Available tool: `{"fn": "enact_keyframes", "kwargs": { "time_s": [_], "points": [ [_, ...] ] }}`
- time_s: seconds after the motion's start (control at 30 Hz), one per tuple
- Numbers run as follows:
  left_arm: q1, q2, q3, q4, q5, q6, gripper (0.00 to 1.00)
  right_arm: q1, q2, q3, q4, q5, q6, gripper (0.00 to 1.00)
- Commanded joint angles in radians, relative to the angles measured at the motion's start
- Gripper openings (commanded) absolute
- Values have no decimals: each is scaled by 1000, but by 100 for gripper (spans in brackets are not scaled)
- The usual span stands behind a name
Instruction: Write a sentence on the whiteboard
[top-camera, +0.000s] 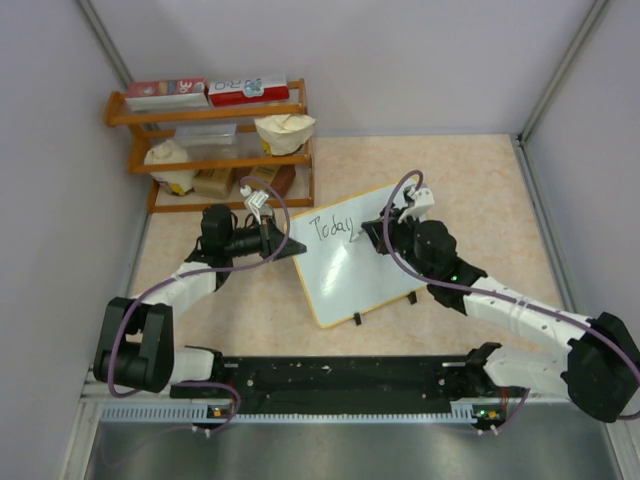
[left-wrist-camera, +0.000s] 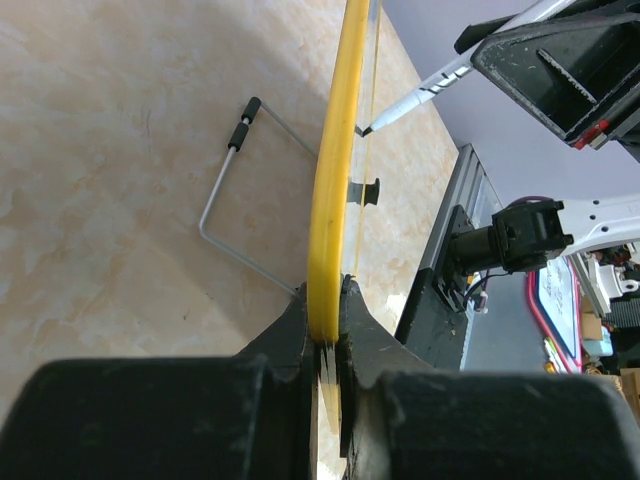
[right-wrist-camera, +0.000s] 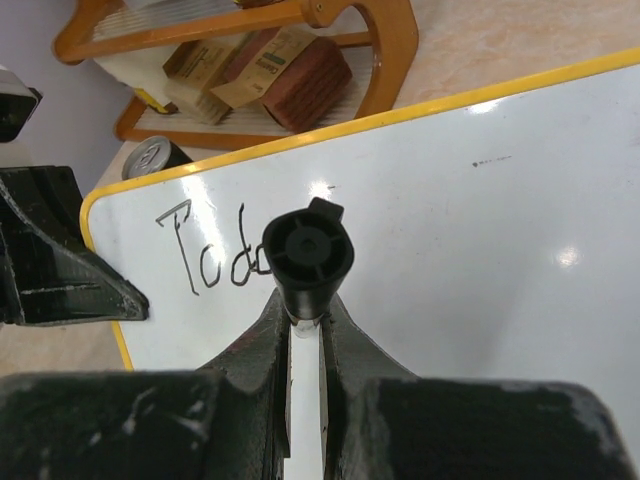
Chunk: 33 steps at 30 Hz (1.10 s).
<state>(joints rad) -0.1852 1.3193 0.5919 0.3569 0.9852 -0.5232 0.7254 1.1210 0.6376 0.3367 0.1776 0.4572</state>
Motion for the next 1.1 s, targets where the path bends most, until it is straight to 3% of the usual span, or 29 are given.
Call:
{"fn": "enact_keyframes", "kwargs": {
  "time_s": [0.0,0.33,0.77,1.07],
  "points": [
    [-10,4,-20,-36,-68,147,0,-7,-33,-16,1,-41,3,0],
    [-10,8,-21,-33,-65,150,0,-29,-141,25,24,-67,-9,0],
    [-10,-2,-17,-36,-60,149,0,-115,17,184,-7,-82,-28,0],
    [-10,-5,-9,-61,-62,160,0,-115,74,168,7,-55,-20,0]
  ]
}}
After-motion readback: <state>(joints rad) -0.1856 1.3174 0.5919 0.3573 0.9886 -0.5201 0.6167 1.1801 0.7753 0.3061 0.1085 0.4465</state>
